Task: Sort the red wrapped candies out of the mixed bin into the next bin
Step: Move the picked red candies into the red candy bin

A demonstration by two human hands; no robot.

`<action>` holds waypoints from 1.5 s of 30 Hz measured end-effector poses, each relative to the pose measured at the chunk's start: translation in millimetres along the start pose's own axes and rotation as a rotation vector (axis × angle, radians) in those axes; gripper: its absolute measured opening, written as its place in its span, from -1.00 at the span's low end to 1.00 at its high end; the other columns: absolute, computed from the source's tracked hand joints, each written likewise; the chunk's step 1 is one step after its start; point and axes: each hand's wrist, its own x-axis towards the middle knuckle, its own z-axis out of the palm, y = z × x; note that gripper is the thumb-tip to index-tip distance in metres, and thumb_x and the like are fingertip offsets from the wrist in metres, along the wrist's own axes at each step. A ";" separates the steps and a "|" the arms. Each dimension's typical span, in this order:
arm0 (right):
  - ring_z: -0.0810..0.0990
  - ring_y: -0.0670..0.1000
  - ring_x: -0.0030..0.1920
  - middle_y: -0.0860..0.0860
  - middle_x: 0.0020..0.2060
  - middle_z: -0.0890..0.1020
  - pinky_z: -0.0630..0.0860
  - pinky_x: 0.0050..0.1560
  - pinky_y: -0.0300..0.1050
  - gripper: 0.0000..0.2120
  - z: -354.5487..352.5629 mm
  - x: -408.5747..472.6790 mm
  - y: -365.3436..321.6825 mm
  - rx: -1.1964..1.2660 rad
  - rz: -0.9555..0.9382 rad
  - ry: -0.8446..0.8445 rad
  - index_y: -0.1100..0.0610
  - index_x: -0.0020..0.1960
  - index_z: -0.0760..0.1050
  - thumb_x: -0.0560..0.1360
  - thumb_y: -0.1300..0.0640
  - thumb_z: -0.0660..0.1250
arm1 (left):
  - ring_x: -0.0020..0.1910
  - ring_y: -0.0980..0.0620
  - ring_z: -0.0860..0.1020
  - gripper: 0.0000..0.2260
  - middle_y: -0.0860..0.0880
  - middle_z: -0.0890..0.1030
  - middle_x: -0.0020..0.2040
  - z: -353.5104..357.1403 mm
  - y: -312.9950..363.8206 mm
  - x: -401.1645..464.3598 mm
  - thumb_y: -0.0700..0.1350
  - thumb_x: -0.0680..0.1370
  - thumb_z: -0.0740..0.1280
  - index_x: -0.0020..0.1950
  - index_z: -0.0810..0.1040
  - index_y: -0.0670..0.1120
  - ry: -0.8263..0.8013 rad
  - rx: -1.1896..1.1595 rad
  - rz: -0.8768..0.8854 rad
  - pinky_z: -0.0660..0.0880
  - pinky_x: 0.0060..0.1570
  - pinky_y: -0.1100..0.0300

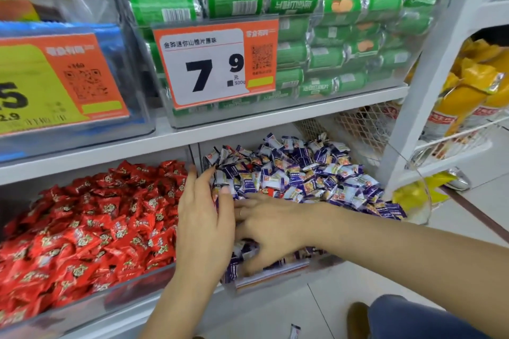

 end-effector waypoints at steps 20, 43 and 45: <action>0.31 -0.01 0.39 -0.05 0.38 0.39 0.10 0.44 0.05 -0.38 -34.4 -102.6 80.2 -0.152 0.569 0.014 -0.17 0.32 0.42 0.41 -0.45 0.02 | 0.39 -0.25 0.25 -0.56 -0.31 0.33 0.38 -4.2 5.9 0.8 -0.41 0.39 0.21 0.23 0.50 -0.16 -0.008 0.207 0.008 0.22 0.38 -0.15; 0.60 0.22 -0.04 0.14 0.00 0.64 0.52 -0.12 0.05 -0.57 28.8 -198.1 70.2 0.303 1.219 0.603 0.02 0.35 0.19 0.55 -0.10 0.18 | 0.39 -0.15 0.33 -0.33 -0.11 0.31 0.46 99.2 43.4 53.4 0.31 0.51 0.19 0.50 0.19 -0.03 -0.369 -0.272 -0.825 0.26 0.37 -0.06; 0.61 0.20 -0.11 0.09 -0.11 0.66 0.51 -0.19 0.02 -0.63 30.8 -197.0 70.9 0.287 1.210 0.644 0.03 0.31 0.18 0.57 -0.06 0.14 | 0.23 -0.12 0.50 -0.46 -0.11 0.51 0.30 100.8 48.3 55.3 0.29 0.51 0.21 0.36 0.41 -0.01 -0.407 -0.399 -0.859 0.38 0.26 -0.06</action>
